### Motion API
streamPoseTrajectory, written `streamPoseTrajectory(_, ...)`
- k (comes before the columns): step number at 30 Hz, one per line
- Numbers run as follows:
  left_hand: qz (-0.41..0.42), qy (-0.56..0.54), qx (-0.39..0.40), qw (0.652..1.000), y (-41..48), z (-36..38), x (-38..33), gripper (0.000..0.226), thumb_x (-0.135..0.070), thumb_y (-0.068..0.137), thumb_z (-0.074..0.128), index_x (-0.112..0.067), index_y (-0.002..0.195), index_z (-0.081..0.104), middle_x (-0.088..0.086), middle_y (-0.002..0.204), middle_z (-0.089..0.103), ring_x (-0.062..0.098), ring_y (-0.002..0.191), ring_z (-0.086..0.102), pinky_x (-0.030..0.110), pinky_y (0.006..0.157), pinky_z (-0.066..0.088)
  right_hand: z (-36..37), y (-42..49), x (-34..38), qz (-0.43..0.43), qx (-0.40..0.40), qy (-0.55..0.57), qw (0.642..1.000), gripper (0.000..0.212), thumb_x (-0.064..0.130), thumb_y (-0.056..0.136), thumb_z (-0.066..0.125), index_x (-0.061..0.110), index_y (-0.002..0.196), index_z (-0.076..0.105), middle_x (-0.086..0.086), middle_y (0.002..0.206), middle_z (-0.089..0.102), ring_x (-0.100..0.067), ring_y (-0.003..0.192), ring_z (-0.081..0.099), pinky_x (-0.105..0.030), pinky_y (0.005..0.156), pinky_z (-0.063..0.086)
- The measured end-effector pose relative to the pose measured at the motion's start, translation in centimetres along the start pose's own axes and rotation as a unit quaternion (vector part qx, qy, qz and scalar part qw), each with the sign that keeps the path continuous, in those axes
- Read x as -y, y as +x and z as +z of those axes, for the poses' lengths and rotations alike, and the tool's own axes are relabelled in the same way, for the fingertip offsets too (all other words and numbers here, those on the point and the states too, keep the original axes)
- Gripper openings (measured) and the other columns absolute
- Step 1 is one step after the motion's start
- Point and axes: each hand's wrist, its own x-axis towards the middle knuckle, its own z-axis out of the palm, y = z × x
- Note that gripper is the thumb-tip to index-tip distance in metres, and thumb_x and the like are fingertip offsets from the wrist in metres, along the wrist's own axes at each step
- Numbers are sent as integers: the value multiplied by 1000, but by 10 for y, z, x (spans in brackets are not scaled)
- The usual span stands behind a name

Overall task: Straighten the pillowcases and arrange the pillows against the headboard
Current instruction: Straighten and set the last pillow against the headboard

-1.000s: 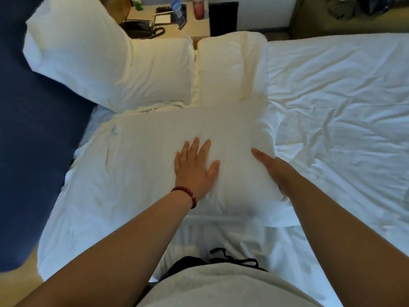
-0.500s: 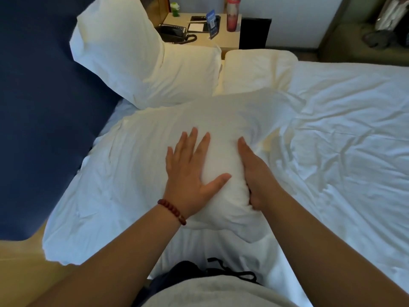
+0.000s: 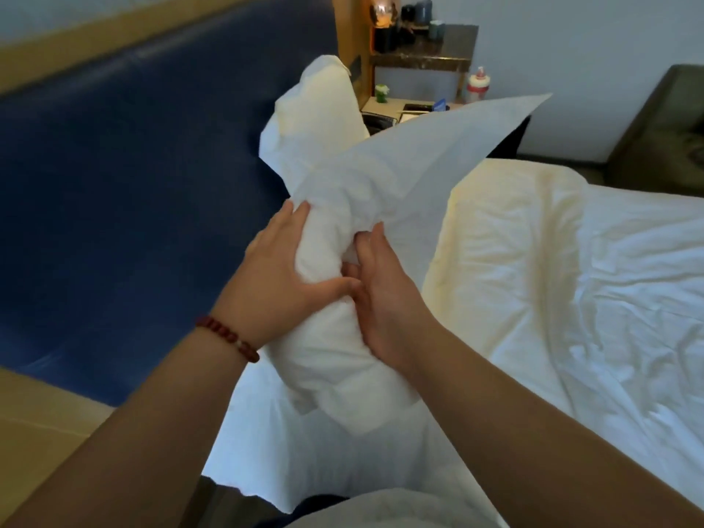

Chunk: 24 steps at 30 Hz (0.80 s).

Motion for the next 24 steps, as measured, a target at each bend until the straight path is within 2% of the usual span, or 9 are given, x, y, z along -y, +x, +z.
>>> streamPoseTrajectory(3, -6, 24, -69, 997, 0, -27, 30, 80, -72, 66, 67, -30, 131, 46, 2, 139, 47, 21, 123, 51, 34, 91, 47, 41, 9, -7, 6, 34, -3, 999, 60, 68, 93, 29, 30, 90, 75, -17, 119, 68, -27, 112, 64, -34, 100, 49)
streamPoseTrajectory(4, -2, 15, -109, 994, -2, -37, 38, 74, -71, 67, 66, -28, 125, 49, 0, 130, 51, 17, 111, 54, 32, 83, 46, 53, 12, -9, 3, 50, -2, 999, 64, 67, 94, 27, 29, 84, 77, -16, 116, 69, -25, 108, 65, -31, 96, 50)
streamPoseTrajectory(7, -25, -2, -132, 991, -8, -60, 57, 90, -70, 69, 63, -31, 144, 34, -5, 142, 40, 9, 117, 43, 29, 90, 37, 85, 28, -8, -11, 84, 14, 996, 53, 65, 94, 23, 41, 87, 70, -1, 99, 73, -17, 102, 67, -24, 88, 52)
streamPoseTrajectory(10, -56, 30, -76, 995, 6, -76, 82, 111, -78, 62, 63, -31, 153, 18, -1, 153, 33, 20, 135, 39, 34, 99, 39, 102, 48, -8, -26, 82, 12, 996, 49, 65, 94, 24, 41, 123, 55, -10, 117, 68, -19, 112, 65, -25, 91, 52)
streamPoseTrajectory(12, -81, 20, -42, 996, 22, -85, 97, 113, -75, 64, 68, -33, 154, 14, -1, 152, 36, 20, 132, 43, 30, 93, 38, 110, 59, -10, -47, 79, 3, 996, 58, 63, 96, 25, 35, 147, 35, -13, 122, 66, -20, 114, 64, -29, 98, 49)
streamPoseTrajectory(16, -85, -41, -29, 995, 37, -91, 120, 88, -66, 75, 68, -44, 148, 25, -5, 137, 53, 18, 115, 55, 35, 91, 47, 115, 62, -17, -163, -48, -86, 982, 33, 41, 102, 41, 27, 125, 60, -1, 103, 74, -19, 96, 72, -39, 93, 55)
streamPoseTrajectory(18, -69, -82, -43, 993, 39, -89, 123, 70, -58, 80, 68, -45, 141, 36, -9, 123, 60, 16, 105, 58, 38, 88, 50, 107, 64, -26, -281, -139, -200, 928, 25, 36, 101, 46, 31, 120, 61, 7, 112, 71, -12, 105, 67, -40, 99, 52)
streamPoseTrajectory(21, -36, -59, -57, 996, 41, -83, 119, 64, -53, 83, 64, -41, 141, 39, -8, 121, 52, 14, 100, 53, 33, 82, 45, 96, 72, -36, -409, -190, -440, 777, 48, 53, 99, 30, 35, 141, 42, 9, 153, 38, -7, 141, 31, -31, 120, 23)
streamPoseTrajectory(24, -46, -39, -78, 995, 38, -82, 110, 72, -54, 84, 65, -42, 147, 32, -10, 130, 39, 8, 104, 47, 28, 82, 40, 89, 96, -33, -355, -173, -507, 766, 64, 63, 95, 13, 33, 151, 25, 9, 163, 10, -7, 150, -1, -29, 122, -3)
